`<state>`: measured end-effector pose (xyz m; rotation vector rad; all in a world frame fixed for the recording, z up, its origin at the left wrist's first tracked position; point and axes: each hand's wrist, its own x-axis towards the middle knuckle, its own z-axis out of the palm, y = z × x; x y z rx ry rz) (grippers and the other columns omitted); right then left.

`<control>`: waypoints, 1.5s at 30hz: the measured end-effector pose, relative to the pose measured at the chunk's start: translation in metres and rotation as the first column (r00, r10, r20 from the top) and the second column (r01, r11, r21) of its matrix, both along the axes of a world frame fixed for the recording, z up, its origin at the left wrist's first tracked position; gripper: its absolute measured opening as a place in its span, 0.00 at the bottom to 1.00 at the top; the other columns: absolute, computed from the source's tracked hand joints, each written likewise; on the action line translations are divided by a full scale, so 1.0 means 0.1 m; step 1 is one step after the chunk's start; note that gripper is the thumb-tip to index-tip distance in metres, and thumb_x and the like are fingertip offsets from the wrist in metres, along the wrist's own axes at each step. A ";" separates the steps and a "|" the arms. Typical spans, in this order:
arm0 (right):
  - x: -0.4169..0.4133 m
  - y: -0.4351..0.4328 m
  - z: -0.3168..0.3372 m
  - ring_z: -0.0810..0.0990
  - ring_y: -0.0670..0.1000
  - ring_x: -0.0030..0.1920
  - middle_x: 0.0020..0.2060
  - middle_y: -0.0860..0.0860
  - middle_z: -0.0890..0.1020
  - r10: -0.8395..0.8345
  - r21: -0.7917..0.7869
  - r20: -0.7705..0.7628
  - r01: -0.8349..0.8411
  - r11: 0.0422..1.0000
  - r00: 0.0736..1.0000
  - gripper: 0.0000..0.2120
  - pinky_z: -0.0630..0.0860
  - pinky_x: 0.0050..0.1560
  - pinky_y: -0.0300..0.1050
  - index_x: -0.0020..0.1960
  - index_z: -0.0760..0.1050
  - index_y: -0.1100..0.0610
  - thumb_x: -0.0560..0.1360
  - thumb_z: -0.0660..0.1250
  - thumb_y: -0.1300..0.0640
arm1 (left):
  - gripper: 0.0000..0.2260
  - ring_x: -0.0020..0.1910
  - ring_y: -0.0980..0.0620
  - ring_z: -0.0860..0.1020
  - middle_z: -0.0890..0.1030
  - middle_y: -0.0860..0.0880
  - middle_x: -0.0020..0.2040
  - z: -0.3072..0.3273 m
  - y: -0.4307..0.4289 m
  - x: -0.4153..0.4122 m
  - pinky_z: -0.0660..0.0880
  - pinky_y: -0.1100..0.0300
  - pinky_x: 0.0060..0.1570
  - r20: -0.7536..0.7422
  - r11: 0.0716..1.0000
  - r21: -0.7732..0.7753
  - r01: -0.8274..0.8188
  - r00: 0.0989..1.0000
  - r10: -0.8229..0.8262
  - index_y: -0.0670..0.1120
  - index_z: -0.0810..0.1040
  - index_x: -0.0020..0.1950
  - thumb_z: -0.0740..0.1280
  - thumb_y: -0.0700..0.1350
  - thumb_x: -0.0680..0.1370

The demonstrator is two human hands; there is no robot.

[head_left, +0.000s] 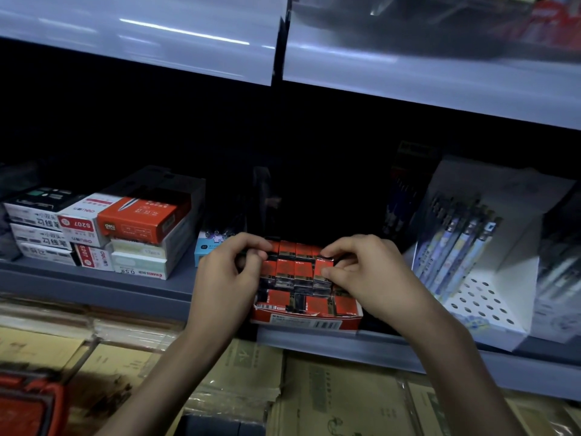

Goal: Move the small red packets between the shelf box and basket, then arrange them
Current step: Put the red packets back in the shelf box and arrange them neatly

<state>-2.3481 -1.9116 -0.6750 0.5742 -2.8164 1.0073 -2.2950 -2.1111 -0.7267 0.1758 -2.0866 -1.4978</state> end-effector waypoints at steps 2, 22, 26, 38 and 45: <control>0.00 0.00 0.00 0.82 0.43 0.45 0.45 0.46 0.81 0.010 0.008 0.002 -0.010 1.000 1.000 0.15 0.82 0.53 0.46 0.61 0.82 0.50 0.75 0.76 0.52 | 0.10 0.37 0.54 0.83 0.84 0.53 0.39 0.00 0.00 -0.01 0.81 0.47 0.34 -0.001 1.000 -0.010 -0.007 1.000 0.007 0.55 0.82 0.47 0.65 0.41 0.82; 0.09 0.10 0.20 0.80 0.39 0.49 0.51 0.39 0.81 0.113 0.036 -0.026 -0.112 0.993 0.993 0.15 0.78 0.53 0.35 0.56 0.85 0.49 0.70 0.80 0.54 | 0.10 0.38 0.54 0.83 0.84 0.54 0.39 -0.01 -0.01 0.00 0.81 0.43 0.36 0.000 1.000 -0.019 0.001 1.000 -0.001 0.56 0.82 0.47 0.65 0.42 0.82; 0.12 0.21 0.31 0.79 0.42 0.45 0.50 0.41 0.80 0.071 0.134 -0.004 -0.070 0.988 0.997 0.13 0.78 0.49 0.39 0.54 0.84 0.45 0.71 0.79 0.54 | 0.10 0.38 0.52 0.83 0.84 0.53 0.39 -0.02 -0.01 -0.01 0.80 0.41 0.35 -0.001 1.000 -0.017 0.003 1.000 -0.003 0.57 0.82 0.47 0.65 0.43 0.82; 0.27 0.08 0.44 0.78 0.45 0.49 0.50 0.44 0.78 -0.088 0.423 0.211 -0.010 0.906 0.973 0.20 0.76 0.51 0.43 0.55 0.82 0.51 0.67 0.81 0.45 | 0.10 0.37 0.54 0.83 0.84 0.54 0.40 -0.03 -0.02 -0.01 0.81 0.45 0.34 -0.006 0.999 -0.033 0.003 1.000 -0.003 0.56 0.81 0.48 0.65 0.43 0.82; 0.30 0.03 0.48 0.80 0.46 0.47 0.48 0.44 0.81 -0.092 0.461 0.192 -0.007 0.887 0.977 0.16 0.80 0.52 0.46 0.48 0.85 0.52 0.65 0.82 0.45 | 0.10 0.37 0.53 0.83 0.84 0.54 0.39 -0.03 -0.01 -0.01 0.80 0.43 0.34 0.001 1.000 -0.026 0.004 1.000 -0.004 0.56 0.81 0.47 0.65 0.42 0.82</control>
